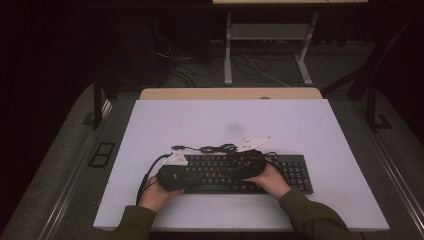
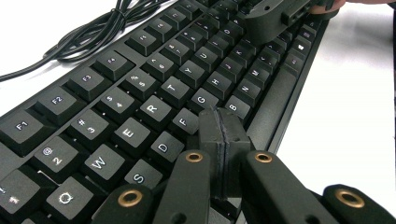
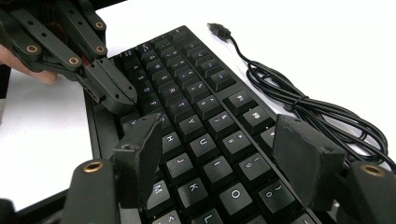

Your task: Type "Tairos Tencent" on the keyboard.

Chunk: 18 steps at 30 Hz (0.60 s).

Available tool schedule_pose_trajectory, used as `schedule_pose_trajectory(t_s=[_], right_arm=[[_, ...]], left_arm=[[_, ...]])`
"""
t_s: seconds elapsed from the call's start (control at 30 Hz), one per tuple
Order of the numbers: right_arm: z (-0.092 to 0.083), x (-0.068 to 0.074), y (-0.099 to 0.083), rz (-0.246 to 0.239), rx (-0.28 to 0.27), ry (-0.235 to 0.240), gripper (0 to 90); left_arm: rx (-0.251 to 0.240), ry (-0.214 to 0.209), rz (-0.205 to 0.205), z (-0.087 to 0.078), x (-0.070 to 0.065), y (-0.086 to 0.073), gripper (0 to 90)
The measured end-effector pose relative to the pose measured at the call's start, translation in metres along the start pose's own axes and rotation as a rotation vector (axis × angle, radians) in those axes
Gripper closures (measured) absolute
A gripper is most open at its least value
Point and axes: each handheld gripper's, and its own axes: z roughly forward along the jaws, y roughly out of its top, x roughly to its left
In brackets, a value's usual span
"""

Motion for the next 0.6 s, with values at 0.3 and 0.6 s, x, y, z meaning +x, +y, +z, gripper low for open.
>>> schedule_pose_trajectory(t_s=[0.3, 0.6], right_arm=[[0.0004, 0.0004, 0.0000, -0.003, 0.004, 0.000, 32.8], [0.0001, 0.0011, 0.0005, 0.000, 0.000, 0.000, 32.8]], left_arm=[[0.008, -0.015, -0.004, 0.0018, 0.0020, -0.0020, 88.9], [-0.002, -0.009, 0.003, -0.0021, 0.0016, 0.0003, 88.8]])
